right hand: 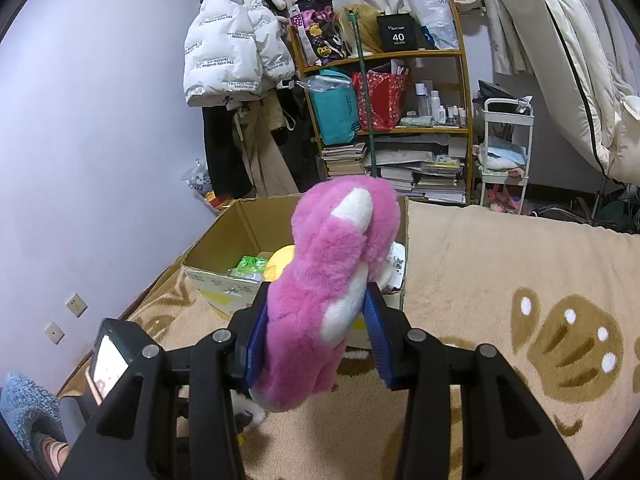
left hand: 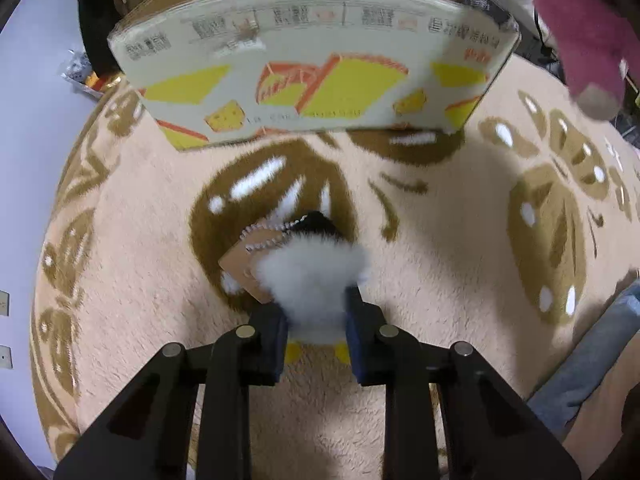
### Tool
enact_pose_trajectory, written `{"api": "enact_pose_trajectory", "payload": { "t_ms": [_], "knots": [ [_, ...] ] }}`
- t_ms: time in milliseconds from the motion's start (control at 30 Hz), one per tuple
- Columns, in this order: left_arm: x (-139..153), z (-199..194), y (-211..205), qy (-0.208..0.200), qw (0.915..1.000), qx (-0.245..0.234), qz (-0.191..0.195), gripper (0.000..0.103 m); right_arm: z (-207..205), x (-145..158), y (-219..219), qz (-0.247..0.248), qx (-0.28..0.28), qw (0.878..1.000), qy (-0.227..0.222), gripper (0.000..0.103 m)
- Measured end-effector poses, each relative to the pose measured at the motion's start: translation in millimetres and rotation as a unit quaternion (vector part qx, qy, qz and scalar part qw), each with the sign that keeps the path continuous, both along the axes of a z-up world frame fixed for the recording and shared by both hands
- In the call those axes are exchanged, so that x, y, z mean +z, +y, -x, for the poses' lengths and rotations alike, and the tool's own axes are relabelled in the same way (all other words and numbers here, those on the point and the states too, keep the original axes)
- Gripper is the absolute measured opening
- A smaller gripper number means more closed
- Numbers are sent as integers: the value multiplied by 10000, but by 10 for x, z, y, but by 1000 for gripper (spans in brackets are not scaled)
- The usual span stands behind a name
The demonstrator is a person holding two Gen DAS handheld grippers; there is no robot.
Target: Organize soft objects
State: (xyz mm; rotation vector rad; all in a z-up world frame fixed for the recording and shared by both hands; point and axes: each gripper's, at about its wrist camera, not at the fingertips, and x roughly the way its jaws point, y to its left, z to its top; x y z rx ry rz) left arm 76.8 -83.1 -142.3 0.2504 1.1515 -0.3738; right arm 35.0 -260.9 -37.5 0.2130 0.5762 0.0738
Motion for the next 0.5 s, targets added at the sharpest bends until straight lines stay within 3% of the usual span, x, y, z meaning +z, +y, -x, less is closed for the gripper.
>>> {"api": "enact_pose_trajectory", "payload": {
  "t_ms": [133, 233, 367, 500],
  "knots": [
    [112, 43, -7, -208, 9994, -131, 236, 22, 2, -12, -37, -18, -16, 10000, -13, 46],
    [250, 116, 6, -627, 9976, -178, 219, 22, 14, 1, -55, -15, -26, 10000, -59, 47],
    [595, 230, 48, -1461, 9882, -59, 458, 23, 37, 62, -69, -6, -30, 9998, -208, 47],
    [888, 188, 151, -1969, 9772, 108, 782, 23, 20, 130, -35, 46, -18, 9995, -319, 47]
  ]
}}
